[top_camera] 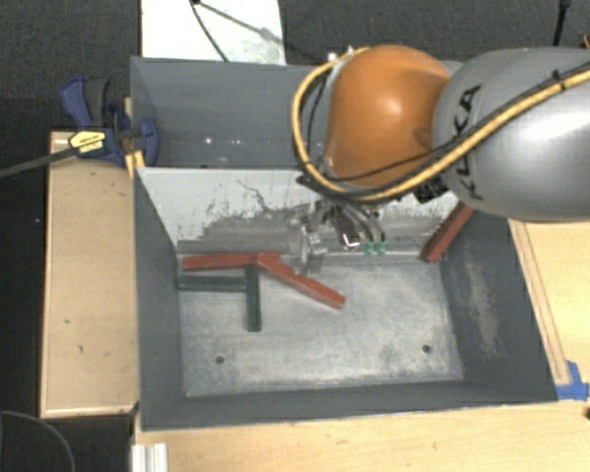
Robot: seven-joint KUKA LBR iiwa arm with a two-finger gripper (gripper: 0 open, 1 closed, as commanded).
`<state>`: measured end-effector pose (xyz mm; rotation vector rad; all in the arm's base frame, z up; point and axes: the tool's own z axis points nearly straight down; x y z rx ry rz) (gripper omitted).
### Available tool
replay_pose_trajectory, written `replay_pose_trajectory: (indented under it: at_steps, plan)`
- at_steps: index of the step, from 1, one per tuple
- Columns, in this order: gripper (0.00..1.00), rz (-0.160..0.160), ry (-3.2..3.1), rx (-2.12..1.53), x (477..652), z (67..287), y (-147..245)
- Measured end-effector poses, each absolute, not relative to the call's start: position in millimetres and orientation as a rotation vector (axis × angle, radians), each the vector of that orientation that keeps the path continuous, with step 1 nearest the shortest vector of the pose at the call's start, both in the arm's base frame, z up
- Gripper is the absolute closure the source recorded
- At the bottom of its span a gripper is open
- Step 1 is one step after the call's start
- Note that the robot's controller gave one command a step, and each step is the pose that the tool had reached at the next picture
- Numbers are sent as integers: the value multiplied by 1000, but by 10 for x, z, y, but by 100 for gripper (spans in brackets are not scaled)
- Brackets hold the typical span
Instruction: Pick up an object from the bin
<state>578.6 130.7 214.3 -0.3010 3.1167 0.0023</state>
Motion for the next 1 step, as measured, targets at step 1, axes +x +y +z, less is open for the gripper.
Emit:
replay_pose_trajectory:
  at_steps: [1]
  plan:
    - [0, 2, 3124, -295, 5772, 2111, 1302]
